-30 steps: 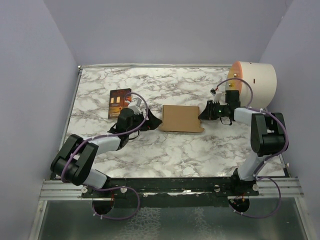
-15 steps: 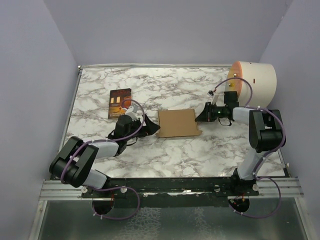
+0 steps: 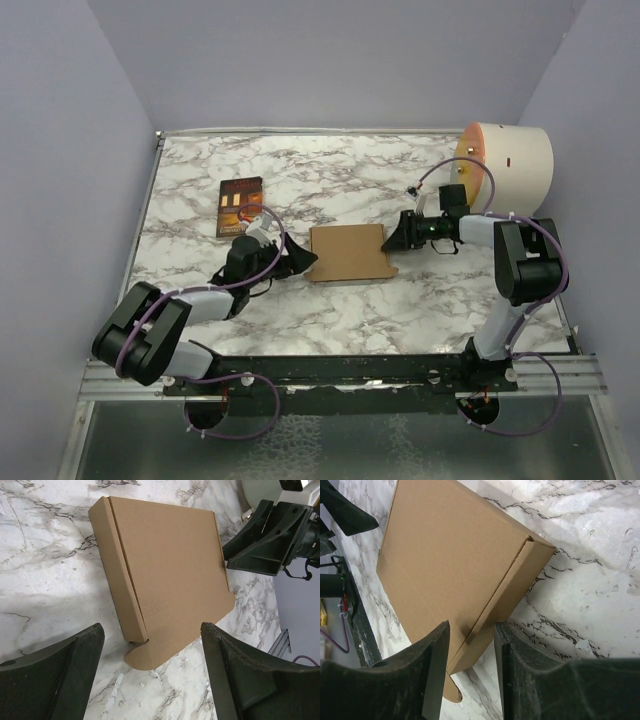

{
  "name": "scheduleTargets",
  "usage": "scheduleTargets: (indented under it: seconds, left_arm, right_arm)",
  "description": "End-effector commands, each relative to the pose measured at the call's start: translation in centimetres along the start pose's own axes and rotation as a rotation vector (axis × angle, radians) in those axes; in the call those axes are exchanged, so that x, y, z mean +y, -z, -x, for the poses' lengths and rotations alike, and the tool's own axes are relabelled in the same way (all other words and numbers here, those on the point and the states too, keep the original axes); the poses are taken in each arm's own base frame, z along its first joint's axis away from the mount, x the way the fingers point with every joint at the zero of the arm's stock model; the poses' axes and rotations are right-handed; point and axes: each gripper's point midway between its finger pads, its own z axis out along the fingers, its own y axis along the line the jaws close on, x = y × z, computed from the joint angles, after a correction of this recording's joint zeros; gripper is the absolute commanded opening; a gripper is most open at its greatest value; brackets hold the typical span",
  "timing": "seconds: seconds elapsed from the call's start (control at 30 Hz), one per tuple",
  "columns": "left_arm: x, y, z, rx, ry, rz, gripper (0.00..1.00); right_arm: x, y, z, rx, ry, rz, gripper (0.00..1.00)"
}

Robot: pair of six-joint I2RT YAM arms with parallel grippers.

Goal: Fold the paper box

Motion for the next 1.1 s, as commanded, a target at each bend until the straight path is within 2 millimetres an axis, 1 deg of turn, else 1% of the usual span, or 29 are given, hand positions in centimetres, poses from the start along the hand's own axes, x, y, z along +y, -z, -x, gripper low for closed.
scheduleTargets:
  seconds: [0.0, 0.1, 0.23, 0.27, 0.3, 0.37, 0.43, 0.7, 0.87, 1.07]
  left_arm:
    - [-0.3, 0.4, 0.9, -0.050, -0.008, -0.007, 0.81]
    - [-0.2, 0.4, 0.8, -0.045, -0.010, -0.003, 0.81]
    - [-0.1, 0.1, 0.5, -0.033, -0.008, -0.005, 0.81]
    - [0.0, 0.1, 0.5, -0.031, -0.009, -0.002, 0.81]
    - [0.0, 0.0, 0.5, -0.032, -0.008, -0.004, 0.81]
    - [0.0, -0.1, 0.4, -0.028, -0.006, -0.005, 0.81]
    - [0.0, -0.2, 0.4, -0.026, -0.005, -0.007, 0.81]
    - [0.0, -0.6, 0.2, -0.017, 0.017, -0.019, 0.82]
    - [-0.5, -1.0, 0.2, -0.017, 0.023, -0.043, 0.82]
    - [-1.2, -2.0, -0.1, -0.005, 0.035, -0.068, 0.82]
  right_arm:
    - [-0.1, -0.1, -0.9, 0.014, -0.031, -0.004, 0.42]
    - [-1.0, -0.4, -1.3, 0.028, -0.058, -0.033, 0.39]
    - [-1.7, -0.4, -1.7, 0.032, -0.092, -0.061, 0.29]
    - [-1.8, -0.3, -1.8, 0.031, -0.100, -0.063, 0.25]
    - [-2.0, -0.2, -1.8, 0.029, -0.105, -0.069, 0.22]
    - [-2.4, -0.1, -1.9, 0.026, -0.114, -0.083, 0.17]
    - [-2.8, 0.1, -2.1, 0.026, -0.129, -0.092, 0.15]
    - [-4.5, 0.5, -3.1, 0.038, -0.199, -0.129, 0.11]
    - [-4.9, 0.7, -3.1, 0.034, -0.211, -0.136, 0.11]
    - [-5.4, 0.9, -3.3, 0.039, -0.227, -0.149, 0.10]
